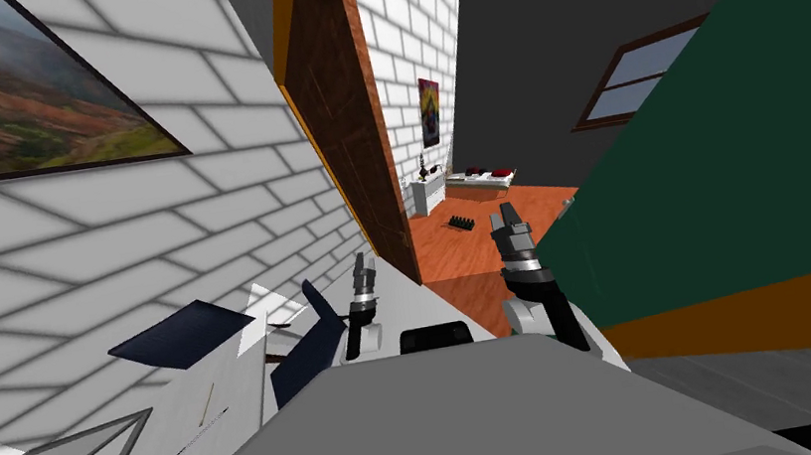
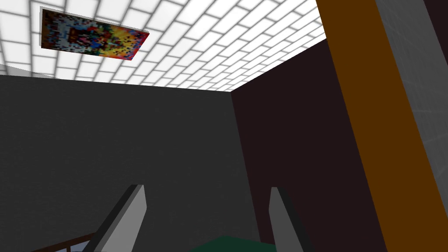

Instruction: Push the door open

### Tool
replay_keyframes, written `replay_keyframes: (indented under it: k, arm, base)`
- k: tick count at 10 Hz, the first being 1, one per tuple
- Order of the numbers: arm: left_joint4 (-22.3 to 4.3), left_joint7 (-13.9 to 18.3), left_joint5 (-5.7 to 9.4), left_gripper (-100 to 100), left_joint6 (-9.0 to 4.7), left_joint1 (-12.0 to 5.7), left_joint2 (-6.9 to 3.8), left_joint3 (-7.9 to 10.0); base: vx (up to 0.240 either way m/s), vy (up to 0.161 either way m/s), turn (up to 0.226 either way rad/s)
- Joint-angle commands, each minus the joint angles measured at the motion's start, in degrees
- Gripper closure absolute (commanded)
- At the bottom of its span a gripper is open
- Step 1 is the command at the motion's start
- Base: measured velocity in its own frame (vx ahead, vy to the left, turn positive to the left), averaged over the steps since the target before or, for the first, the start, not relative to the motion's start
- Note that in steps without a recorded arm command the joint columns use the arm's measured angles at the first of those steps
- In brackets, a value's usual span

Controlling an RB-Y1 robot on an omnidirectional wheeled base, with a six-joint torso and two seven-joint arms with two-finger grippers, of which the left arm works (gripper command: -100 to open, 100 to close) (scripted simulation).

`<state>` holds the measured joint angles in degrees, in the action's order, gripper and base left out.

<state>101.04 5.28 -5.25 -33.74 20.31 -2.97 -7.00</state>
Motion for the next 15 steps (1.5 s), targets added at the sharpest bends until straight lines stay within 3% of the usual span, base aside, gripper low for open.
replay_keyframes:
  k: [1, 10, 12, 15]
  arm:
    - [-2.1, 0.1, 0.14, -100, -0.78, -0.54, -0.21, -0.37]
    - [-18.4, 0.2, 1.27, -100, -3.49, -7.34, -1.64, -7.27]
    - [-20.4, 0.2, 1.39, -100, -3.79, -8.09, -1.75, -8.04]
    - [-25.8, 0.3, 1.76, -100, -4.68, -10.31, -1.97, -10.29]
  base:
    - [0.058, 0.074, -0.037]
    - [0.075, 0.099, -0.102]
    - [0.052, 0.084, -0.079]
    - [0.055, 0.079, -0.094]
